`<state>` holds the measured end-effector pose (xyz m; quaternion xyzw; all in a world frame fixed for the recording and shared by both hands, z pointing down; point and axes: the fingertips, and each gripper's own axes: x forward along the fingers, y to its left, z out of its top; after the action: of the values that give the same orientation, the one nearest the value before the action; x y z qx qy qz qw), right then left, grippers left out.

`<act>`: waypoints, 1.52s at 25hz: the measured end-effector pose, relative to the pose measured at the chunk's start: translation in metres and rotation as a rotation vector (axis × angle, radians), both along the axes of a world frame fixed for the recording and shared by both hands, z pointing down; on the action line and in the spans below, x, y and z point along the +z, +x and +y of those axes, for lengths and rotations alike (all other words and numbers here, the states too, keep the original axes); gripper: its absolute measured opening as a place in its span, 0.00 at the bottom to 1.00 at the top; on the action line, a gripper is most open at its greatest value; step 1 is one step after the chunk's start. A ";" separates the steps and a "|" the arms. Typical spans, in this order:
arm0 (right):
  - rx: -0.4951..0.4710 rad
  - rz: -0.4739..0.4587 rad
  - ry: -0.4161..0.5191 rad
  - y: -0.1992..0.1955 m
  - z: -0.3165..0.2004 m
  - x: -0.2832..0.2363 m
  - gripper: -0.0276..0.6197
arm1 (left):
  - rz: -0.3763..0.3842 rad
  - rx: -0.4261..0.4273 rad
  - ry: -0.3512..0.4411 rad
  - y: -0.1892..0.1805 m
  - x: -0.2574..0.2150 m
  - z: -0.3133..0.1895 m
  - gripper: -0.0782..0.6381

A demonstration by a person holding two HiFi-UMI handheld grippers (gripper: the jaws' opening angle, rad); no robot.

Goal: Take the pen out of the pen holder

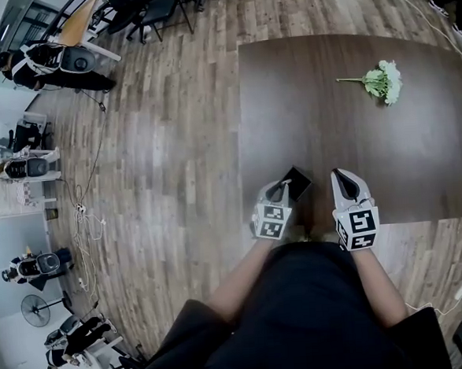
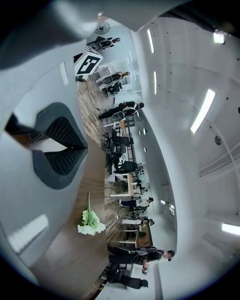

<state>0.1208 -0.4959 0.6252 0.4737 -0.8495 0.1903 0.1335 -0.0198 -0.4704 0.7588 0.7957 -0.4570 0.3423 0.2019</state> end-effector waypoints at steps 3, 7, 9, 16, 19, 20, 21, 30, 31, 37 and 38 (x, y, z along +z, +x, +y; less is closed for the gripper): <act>0.017 0.000 0.007 0.003 0.000 -0.003 0.05 | 0.018 0.002 0.007 0.004 -0.006 -0.003 0.17; 0.034 0.013 0.016 0.009 0.002 -0.005 0.05 | 0.029 0.016 0.027 0.006 -0.012 -0.006 0.16; 0.042 0.019 0.020 0.011 0.004 -0.006 0.05 | 0.046 0.013 0.042 0.007 -0.017 -0.007 0.15; 0.073 0.027 0.025 0.013 0.019 -0.011 0.05 | 0.098 0.028 0.085 0.012 -0.038 -0.004 0.15; 0.074 0.028 0.025 0.007 0.023 -0.014 0.05 | 0.119 0.017 0.105 0.004 -0.051 -0.001 0.15; 0.074 0.028 0.026 0.004 0.025 -0.016 0.05 | 0.128 0.013 0.111 0.001 -0.058 0.000 0.15; 0.073 0.029 0.027 0.001 0.026 -0.017 0.05 | 0.143 0.007 0.119 -0.001 -0.065 0.001 0.15; 0.066 0.050 0.064 -0.022 0.035 -0.035 0.05 | 0.317 -0.045 0.213 -0.019 -0.140 0.020 0.15; 0.067 0.053 0.069 -0.025 0.036 -0.038 0.05 | 0.341 -0.050 0.223 -0.021 -0.148 0.022 0.15; 0.076 0.077 0.098 -0.034 0.040 -0.054 0.05 | 0.411 -0.073 0.340 -0.037 -0.200 0.027 0.15; 0.080 0.085 0.101 -0.036 0.041 -0.057 0.05 | 0.415 -0.073 0.358 -0.042 -0.207 0.027 0.15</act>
<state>0.0852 -0.4545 0.5683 0.5209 -0.8321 0.1320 0.1374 -0.0616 -0.4430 0.5514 0.8548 -0.4875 0.0781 0.1598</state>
